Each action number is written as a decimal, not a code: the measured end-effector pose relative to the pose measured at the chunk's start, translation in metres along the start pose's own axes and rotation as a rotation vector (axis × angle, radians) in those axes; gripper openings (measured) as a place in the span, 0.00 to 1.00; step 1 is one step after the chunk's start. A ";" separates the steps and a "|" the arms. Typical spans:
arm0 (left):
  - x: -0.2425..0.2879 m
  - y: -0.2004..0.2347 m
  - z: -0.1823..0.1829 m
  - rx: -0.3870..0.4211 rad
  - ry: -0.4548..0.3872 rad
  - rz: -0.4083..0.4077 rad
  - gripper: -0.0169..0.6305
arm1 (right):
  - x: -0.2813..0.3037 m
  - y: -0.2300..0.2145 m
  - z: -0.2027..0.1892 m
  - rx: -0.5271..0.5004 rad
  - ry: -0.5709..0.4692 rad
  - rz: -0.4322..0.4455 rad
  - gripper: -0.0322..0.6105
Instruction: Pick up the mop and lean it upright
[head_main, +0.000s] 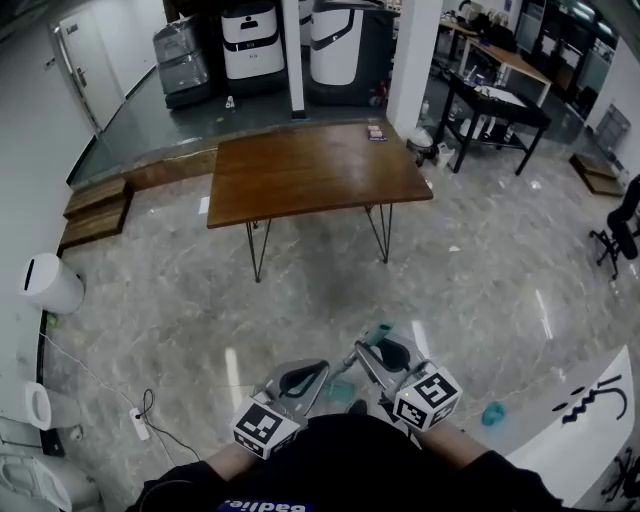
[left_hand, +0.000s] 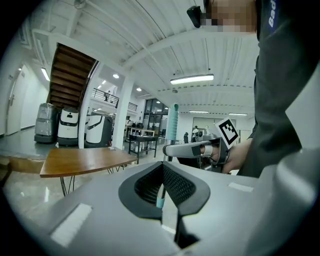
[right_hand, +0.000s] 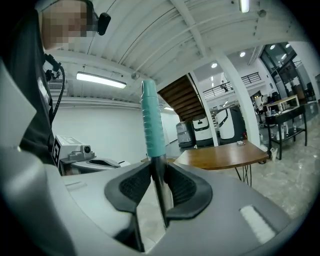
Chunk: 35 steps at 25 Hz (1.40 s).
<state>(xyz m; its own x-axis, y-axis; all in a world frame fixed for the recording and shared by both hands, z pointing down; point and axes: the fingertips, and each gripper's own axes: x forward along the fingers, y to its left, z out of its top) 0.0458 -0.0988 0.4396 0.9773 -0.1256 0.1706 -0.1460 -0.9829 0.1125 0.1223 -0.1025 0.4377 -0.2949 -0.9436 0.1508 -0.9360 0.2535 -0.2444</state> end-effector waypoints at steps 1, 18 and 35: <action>0.007 0.000 0.001 0.001 0.004 0.014 0.05 | 0.002 -0.005 0.001 -0.001 0.002 0.020 0.22; 0.072 0.024 -0.001 -0.015 0.040 0.095 0.05 | 0.027 -0.093 0.016 -0.017 -0.005 0.077 0.23; 0.092 0.165 0.031 0.001 -0.005 -0.101 0.05 | 0.143 -0.104 0.035 -0.078 0.037 0.031 0.22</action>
<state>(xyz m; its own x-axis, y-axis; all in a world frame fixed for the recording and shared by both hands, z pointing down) 0.1160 -0.2765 0.4434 0.9877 -0.0264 0.1540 -0.0465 -0.9906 0.1284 0.1840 -0.2713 0.4511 -0.3299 -0.9267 0.1802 -0.9379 0.3000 -0.1742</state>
